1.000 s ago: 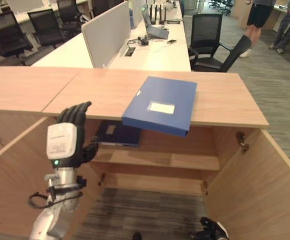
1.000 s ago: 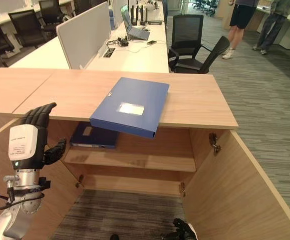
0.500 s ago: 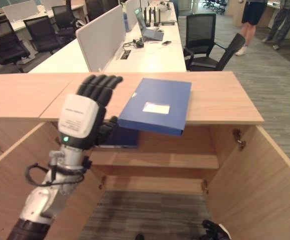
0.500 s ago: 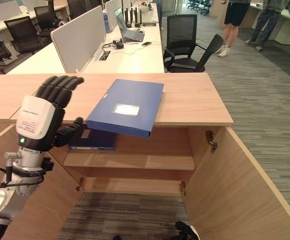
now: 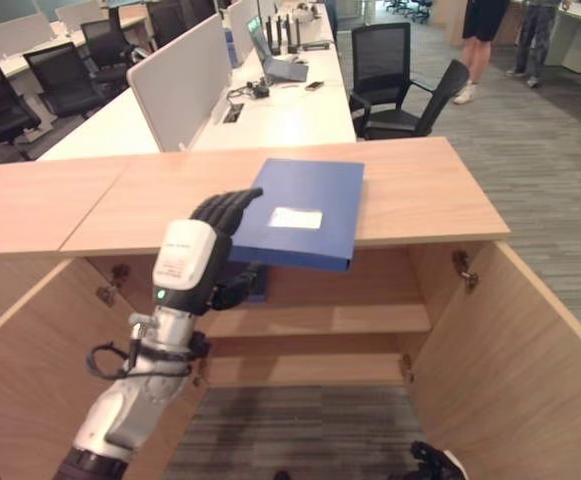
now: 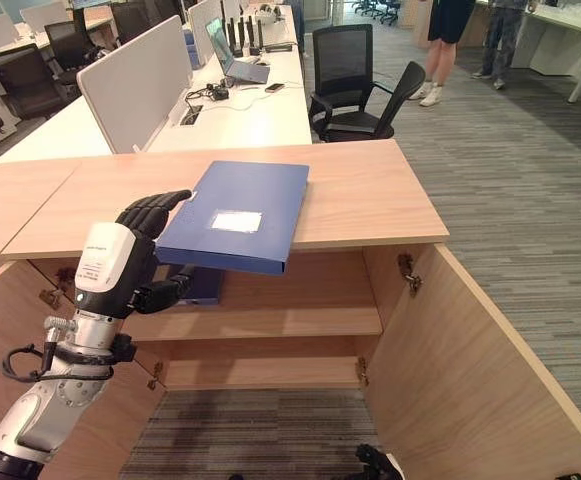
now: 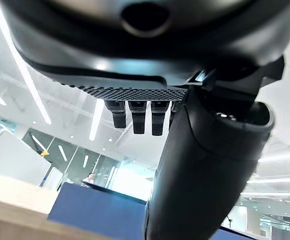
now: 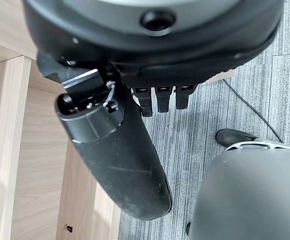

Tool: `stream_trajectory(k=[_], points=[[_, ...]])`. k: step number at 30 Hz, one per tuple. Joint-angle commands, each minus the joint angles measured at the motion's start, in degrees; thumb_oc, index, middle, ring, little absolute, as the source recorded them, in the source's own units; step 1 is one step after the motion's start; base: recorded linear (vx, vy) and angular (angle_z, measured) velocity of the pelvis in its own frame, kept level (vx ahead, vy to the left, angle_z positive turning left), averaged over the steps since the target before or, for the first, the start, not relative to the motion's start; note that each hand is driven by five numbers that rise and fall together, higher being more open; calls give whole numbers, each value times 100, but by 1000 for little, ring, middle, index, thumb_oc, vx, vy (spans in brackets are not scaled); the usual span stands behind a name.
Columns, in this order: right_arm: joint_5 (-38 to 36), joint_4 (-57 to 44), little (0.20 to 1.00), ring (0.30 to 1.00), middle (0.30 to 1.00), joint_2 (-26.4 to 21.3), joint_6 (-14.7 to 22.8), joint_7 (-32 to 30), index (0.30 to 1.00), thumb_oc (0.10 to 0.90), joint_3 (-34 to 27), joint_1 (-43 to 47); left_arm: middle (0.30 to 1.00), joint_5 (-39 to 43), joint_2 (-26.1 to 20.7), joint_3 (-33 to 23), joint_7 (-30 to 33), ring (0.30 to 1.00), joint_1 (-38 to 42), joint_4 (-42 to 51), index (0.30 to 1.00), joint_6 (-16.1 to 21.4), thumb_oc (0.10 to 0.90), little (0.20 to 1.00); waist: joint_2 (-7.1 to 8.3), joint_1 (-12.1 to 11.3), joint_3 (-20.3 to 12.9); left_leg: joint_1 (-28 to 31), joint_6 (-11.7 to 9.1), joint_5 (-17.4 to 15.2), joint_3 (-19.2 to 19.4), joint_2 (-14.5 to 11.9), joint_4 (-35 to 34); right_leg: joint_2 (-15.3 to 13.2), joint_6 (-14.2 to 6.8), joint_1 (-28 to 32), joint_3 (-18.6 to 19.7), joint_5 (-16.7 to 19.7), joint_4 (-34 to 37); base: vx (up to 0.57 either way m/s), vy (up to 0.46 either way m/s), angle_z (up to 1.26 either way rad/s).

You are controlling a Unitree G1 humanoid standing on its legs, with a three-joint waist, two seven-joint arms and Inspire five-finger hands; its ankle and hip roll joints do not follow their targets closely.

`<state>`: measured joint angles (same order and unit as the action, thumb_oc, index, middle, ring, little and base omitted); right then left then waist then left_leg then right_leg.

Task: Put the empty folder in the office cabinet

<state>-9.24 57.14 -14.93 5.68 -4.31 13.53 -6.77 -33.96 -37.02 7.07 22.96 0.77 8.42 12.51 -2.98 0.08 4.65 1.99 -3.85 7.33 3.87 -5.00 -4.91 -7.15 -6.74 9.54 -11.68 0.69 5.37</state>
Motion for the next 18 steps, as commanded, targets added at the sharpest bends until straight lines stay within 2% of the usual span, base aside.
stream_trajectory(k=[1,11,18], points=[[-111,-93,900,900,900,-76,213,-121,900,800,-43,421,900,250,-3,-330,185,900,782,151,900,95,800,900,123,60,203,543,-196,-893,47,-26,-9,92,-96,33,-173,-468,-37,0,0,0],[-116,-98,900,900,900,-102,192,-112,900,800,-34,380,900,-21,-157,57,116,900,1194,-311,900,-34,800,900,164,135,191,568,-201,-904,48,-37,-9,121,-84,72,-166,-495,-37,0,0,0],[-163,32,900,900,900,-154,181,-74,900,800,-28,325,900,-504,-539,532,155,900,1898,-758,900,-196,800,900,157,231,151,600,-204,-928,12,-20,-9,114,-79,102,-133,-504,-37,8,0,3]])
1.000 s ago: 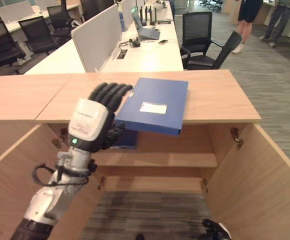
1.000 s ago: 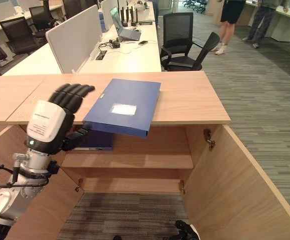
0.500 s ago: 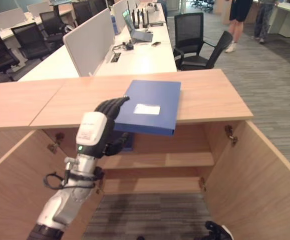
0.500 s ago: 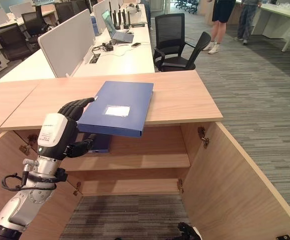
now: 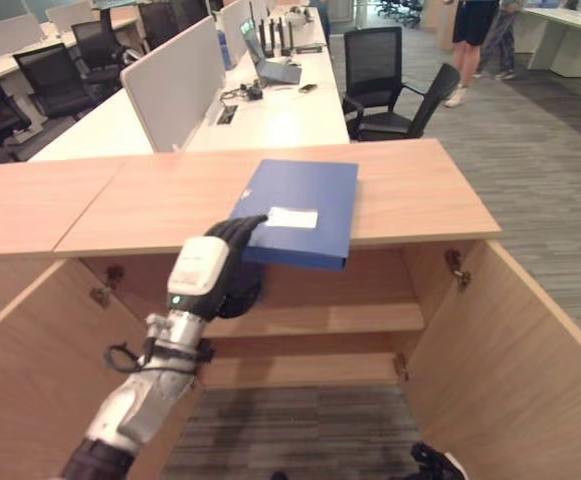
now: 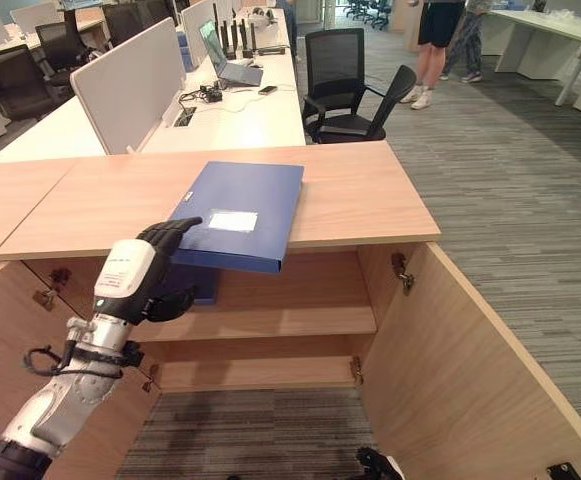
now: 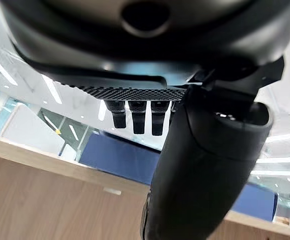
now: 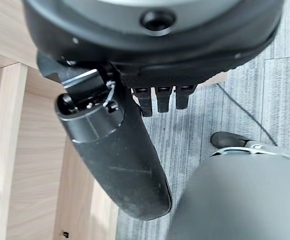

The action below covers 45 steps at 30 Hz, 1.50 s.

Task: Put the empty folder in the office cabinet

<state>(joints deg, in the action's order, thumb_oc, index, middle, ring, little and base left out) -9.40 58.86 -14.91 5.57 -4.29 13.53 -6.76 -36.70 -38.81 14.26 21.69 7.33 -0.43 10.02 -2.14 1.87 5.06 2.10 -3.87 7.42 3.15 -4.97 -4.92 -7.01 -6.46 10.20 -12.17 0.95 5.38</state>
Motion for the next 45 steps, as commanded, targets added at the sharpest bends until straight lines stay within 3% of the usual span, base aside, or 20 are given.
stream_trajectory(k=[1,5,17,30,44,45], points=[[-146,-139,900,900,900,-155,192,-75,900,800,-30,325,900,-231,-360,-183,285,900,1247,123,900,53,800,900,74,50,112,590,-202,-937,84,-23,-8,100,-107,37,-84,-530,-38,13,5,6],[-216,-54,900,900,900,-180,186,-63,900,800,-46,337,900,-531,-664,49,308,900,1603,-77,900,-48,800,900,51,98,107,608,-200,-950,99,-25,-8,90,-124,29,-64,-507,-38,0,0,0],[-302,118,900,900,900,-145,175,-48,900,800,-74,372,900,-750,-864,280,291,900,1890,-375,900,-143,800,900,39,149,85,644,-195,-954,263,-33,-8,88,-161,1,-16,-483,-38,-2,5,-5],[-335,165,900,900,900,-133,162,-92,900,800,-144,347,900,-656,-525,408,289,900,1960,-694,900,-216,800,900,45,208,94,641,-191,-957,273,-27,-8,84,-157,2,13,-497,-38,0,0,0],[-461,244,900,900,900,-163,151,-97,900,800,-138,268,900,-724,-316,1073,309,900,2851,-1476,900,-425,800,900,104,367,52,680,-175,-992,246,-9,-8,79,-140,30,64,-495,-38,9,1,1],[-465,253,900,900,900,-162,152,-99,900,800,-142,275,829,-726,-307,1118,315,829,2912,-1521,829,-434,753,829,108,366,54,680,-174,-996,249,-8,-8,82,-141,24,67,-493,-38,0,0,0]])
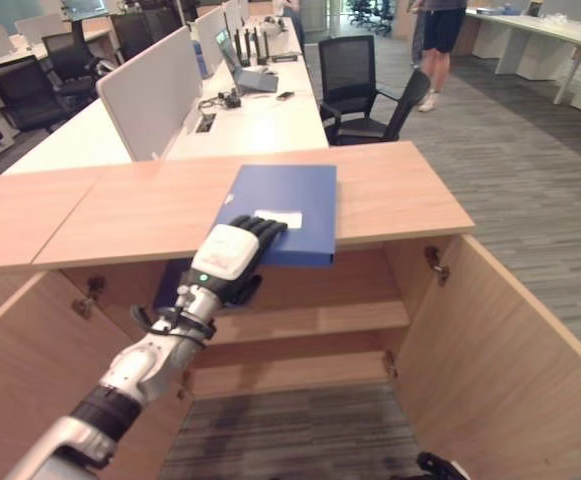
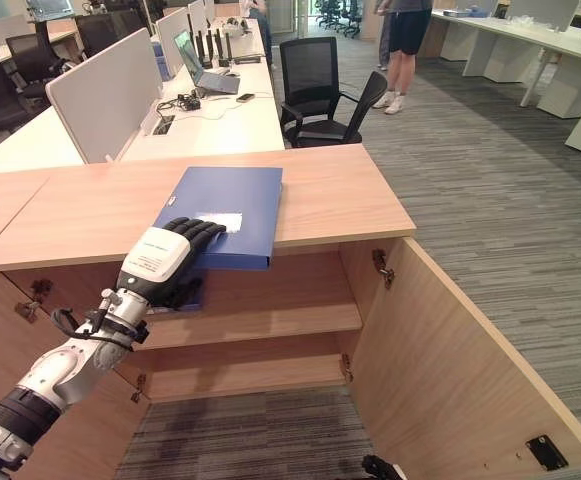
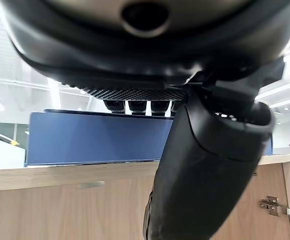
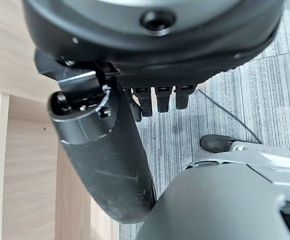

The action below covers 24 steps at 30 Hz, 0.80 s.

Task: Put the empty folder in the office cabinet

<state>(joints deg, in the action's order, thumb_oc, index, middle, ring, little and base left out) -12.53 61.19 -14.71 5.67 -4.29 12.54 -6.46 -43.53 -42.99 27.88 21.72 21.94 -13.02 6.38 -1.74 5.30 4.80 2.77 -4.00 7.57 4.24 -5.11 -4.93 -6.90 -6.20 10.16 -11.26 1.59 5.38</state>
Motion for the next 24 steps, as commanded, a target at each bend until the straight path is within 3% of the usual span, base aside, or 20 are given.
stream_trajectory(k=[1,13,20,24], points=[[-159,22,900,900,900,-177,147,-105,900,800,-45,248,300,-43,126,-229,312,300,1479,-284,300,-81,400,300,73,31,75,617,-158,-1016,142,7,-7,72,-168,27,-10,-556,-38,0,0,0],[-221,98,900,900,900,-143,122,-108,900,800,-83,269,300,73,38,-251,199,300,1482,-134,300,-3,400,300,82,43,62,635,-151,-1033,167,8,-7,59,-171,25,32,-557,-38,1,2,-1],[-253,112,900,900,900,-119,110,-91,900,800,-106,296,300,264,11,-533,253,300,1363,200,300,41,400,300,96,1,28,655,-146,-1040,143,32,-7,58,-169,69,13,-570,-38,0,0,0],[-283,99,900,900,900,-48,98,-82,900,800,-142,347,300,503,-15,-972,333,300,1178,750,300,140,400,300,118,-89,13,660,-143,-1042,105,37,-7,42,-163,93,-4,-573,-38,0,0,0]])
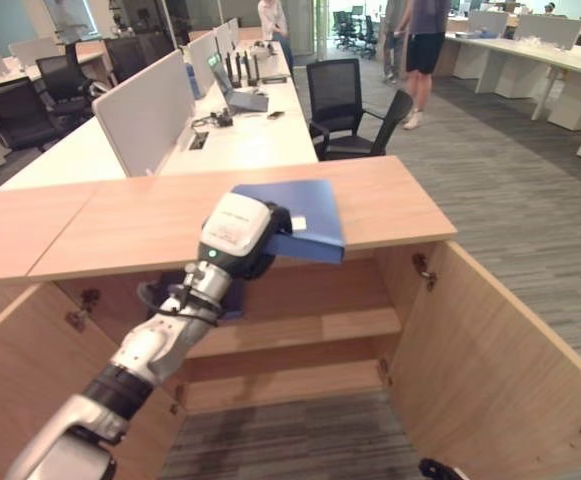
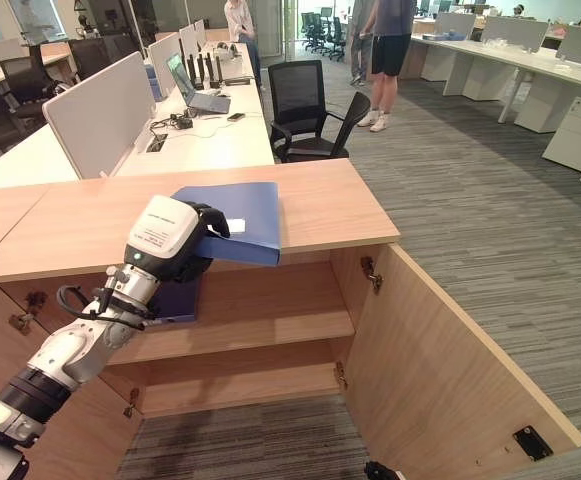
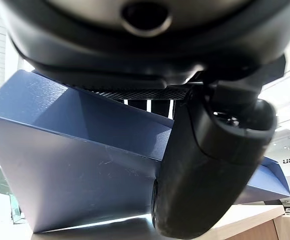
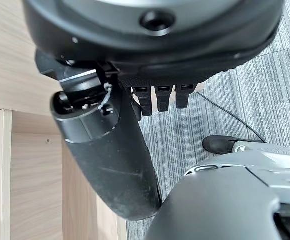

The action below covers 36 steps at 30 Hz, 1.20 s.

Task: Put the empty folder in the office cabinet

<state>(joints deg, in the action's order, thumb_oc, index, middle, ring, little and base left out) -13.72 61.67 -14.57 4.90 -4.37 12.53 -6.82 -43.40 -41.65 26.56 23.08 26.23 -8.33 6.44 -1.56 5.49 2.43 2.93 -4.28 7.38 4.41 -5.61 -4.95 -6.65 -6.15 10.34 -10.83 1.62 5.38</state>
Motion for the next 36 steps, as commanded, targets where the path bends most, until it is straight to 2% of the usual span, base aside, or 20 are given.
stream_trajectory(k=[1,4,8,9,12,13,16,17,19,20,24,25,27,30,32,33,36], points=[[-166,36,900,900,900,-52,174,-69,900,800,-131,388,300,563,-146,-946,205,300,711,391,300,144,400,300,103,-118,248,645,-116,-1022,86,87,-5,15,-166,76,-55,-578,-38,0,0,0],[-185,3,900,900,900,-48,168,-56,900,800,-118,414,300,791,-137,-1288,284,300,615,653,300,134,400,300,103,-139,249,634,-112,-1010,74,91,-5,10,-161,79,-73,-571,-38,-12,-1,1],[-213,-47,900,900,900,4,153,-19,900,800,-102,487,300,1422,-19,-1918,394,300,388,1228,300,319,400,300,113,-210,247,605,-108,-986,25,95,-5,8,-149,68,-85,-565,-38,-12,1,2],[-228,-146,900,900,900,32,154,4,900,800,-78,519,300,1868,130,-2292,469,300,201,1526,300,427,400,300,111,-247,254,596,-113,-976,25,95,-5,4,-144,58,-96,-558,-38,0,0,0],[-335,-304,900,900,900,62,184,81,900,800,-62,553,300,2709,323,-2784,435,300,-107,1951,300,675,400,300,87,-299,262,579,-116,-954,30,88,-5,3,-138,22,-97,-542,-38,-35,10,3],[-406,-442,900,900,900,76,200,120,900,800,-40,599,300,3395,510,-3031,502,300,-319,2214,300,876,400,300,92,-346,275,559,-113,-940,24,92,-5,6,-132,11,-98,-535,-38,-49,10,1],[-481,-800,900,900,900,66,226,206,900,800,37,660,300,4625,790,-3332,198,300,-722,2562,300,1262,400,300,74,-416,297,547,-109,-930,22,88,-5,5,-122,-8,-102,-516,-38,-41,8,-2],[-593,-1012,900,900,900,76,244,252,900,800,78,698,300,5467,1001,-3435,-59,300,-955,2728,300,1443,400,300,65,-458,308,542,-105,-927,28,87,-5,7,-112,-17,-102,-510,-38,-34,4,0],[-640,-1125,900,900,900,79,253,278,900,800,102,717,300,5855,1085,-3458,-208,300,-1063,2814,300,1498,400,300,64,-480,313,534,-106,-921,28,85,-5,7,-110,-17,-112,-514,-38,-32,5,3],[-808,-1388,900,900,900,85,262,345,900,800,136,745,300,6660,1237,-3517,-560,300,-1349,2956,300,1529,400,300,52,-521,321,510,-106,-906,20,80,-5,6,-101,-21,-134,-515,-38,-37,8,4],[-1730,-1999,900,900,900,249,229,618,900,800,235,750,300,8075,1521,-3527,-1218,300,-1838,3073,300,1463,400,300,36,-590,348,491,-105,-891,-12,95,-5,4,-83,-20,-158,-503,-38,-12,4,2],[-1745,-2009,900,900,900,239,223,622,900,800,241,740,300,8106,1518,-3538,-1244,300,-1849,3069,300,1464,400,300,34,-588,343,493,-105,-892,-11,95,-5,4,-83,-18,-157,-504,-38,0,0,0],[-2670,-2578,900,900,900,394,109,926,900,800,460,736,300,9189,1833,-3333,-1693,300,-2173,3091,300,1354,400,300,40,-639,377,475,-107,-875,-31,95,-5,8,-72,-13,-176,-495,-38,-16,1,0],[-3582,-3260,900,900,900,452,-69,1255,900,800,799,708,300,9886,2051,-3041,-1982,300,-2500,3146,300,1178,400,300,59,-696,409,468,-110,-855,-61,94,-5,17,-58,0,-193,-488,-38,-16,-3,4],[-3838,-3496,900,900,900,445,-133,1367,900,800,902,709,300,10037,2097,-2968,-2041,300,-2612,3170,300,1134,400,300,67,-709,416,460,-112,-848,-69,93,-5,19,-57,-2,-194,-488,-38,-24,-3,10],[-4334,-3973,900,900,900,442,-268,1567,900,800,1122,709,300,10315,2194,-2839,-2176,300,-2813,3128,300,1001,400,300,87,-743,432,444,-116,-832,-85,96,-5,26,-51,-11,-207,-482,-38,-25,-4,5],[-4998,-4531,900,900,900,454,-343,1764,900,800,1374,659,300,10686,2374,-2645,-2375,300,-3126,3042,300,842,400,300,106,-766,435,423,-116,-815,-129,96,-5,24,-44,-17,-204,-483,-38,-20,-1,9]])
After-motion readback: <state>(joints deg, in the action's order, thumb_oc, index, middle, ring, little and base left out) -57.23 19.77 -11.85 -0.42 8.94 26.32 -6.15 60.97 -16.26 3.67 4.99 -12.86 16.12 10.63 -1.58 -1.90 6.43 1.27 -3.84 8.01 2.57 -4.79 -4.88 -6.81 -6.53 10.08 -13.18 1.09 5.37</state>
